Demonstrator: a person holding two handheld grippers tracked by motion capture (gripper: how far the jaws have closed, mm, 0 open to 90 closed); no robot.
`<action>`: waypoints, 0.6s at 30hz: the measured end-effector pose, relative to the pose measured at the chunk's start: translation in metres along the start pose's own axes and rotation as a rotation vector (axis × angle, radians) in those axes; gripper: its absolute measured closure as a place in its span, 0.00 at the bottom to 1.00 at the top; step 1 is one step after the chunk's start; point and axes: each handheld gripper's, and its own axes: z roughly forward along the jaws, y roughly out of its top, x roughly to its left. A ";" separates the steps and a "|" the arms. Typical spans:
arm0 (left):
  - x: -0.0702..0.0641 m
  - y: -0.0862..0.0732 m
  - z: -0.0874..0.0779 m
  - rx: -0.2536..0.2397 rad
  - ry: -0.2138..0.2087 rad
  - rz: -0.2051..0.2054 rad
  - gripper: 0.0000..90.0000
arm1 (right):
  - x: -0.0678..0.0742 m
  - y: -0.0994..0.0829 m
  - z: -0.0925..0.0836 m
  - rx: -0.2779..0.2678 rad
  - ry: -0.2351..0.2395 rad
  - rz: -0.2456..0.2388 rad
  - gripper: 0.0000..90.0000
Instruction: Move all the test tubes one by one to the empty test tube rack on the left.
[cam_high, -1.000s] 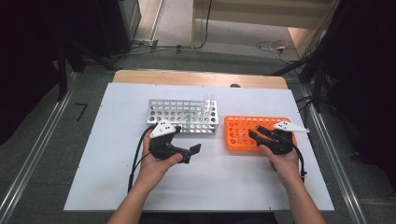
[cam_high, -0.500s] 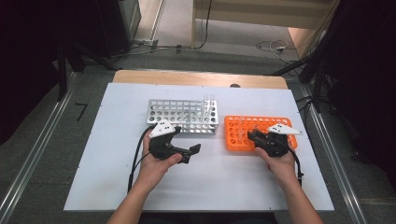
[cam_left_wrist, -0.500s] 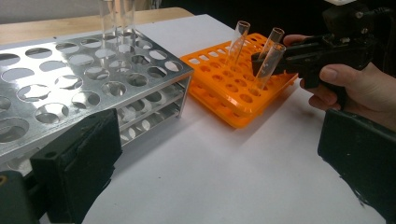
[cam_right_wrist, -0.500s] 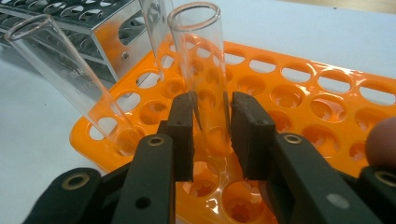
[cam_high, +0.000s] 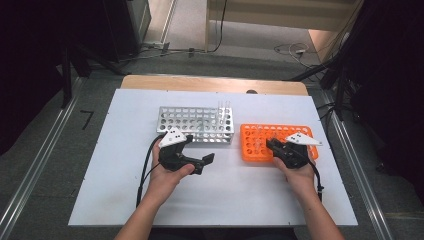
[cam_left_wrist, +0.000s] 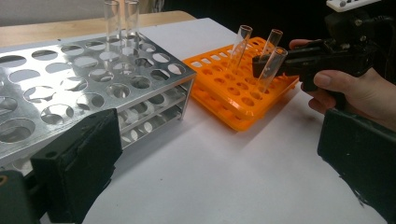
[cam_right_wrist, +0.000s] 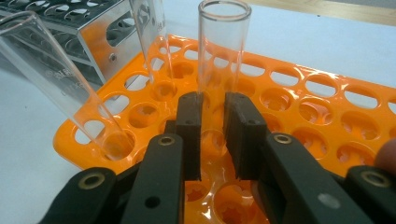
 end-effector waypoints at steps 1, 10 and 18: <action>0.000 0.000 0.000 0.001 0.000 0.000 0.00 | 0.000 0.000 0.000 0.000 -0.001 -0.002 0.82; -0.001 0.000 0.000 0.006 0.001 0.008 0.00 | 0.001 0.006 -0.008 -0.037 0.007 -0.002 0.82; -0.001 0.001 -0.001 0.002 0.002 0.011 0.00 | 0.001 0.016 -0.020 -0.081 0.015 -0.001 0.82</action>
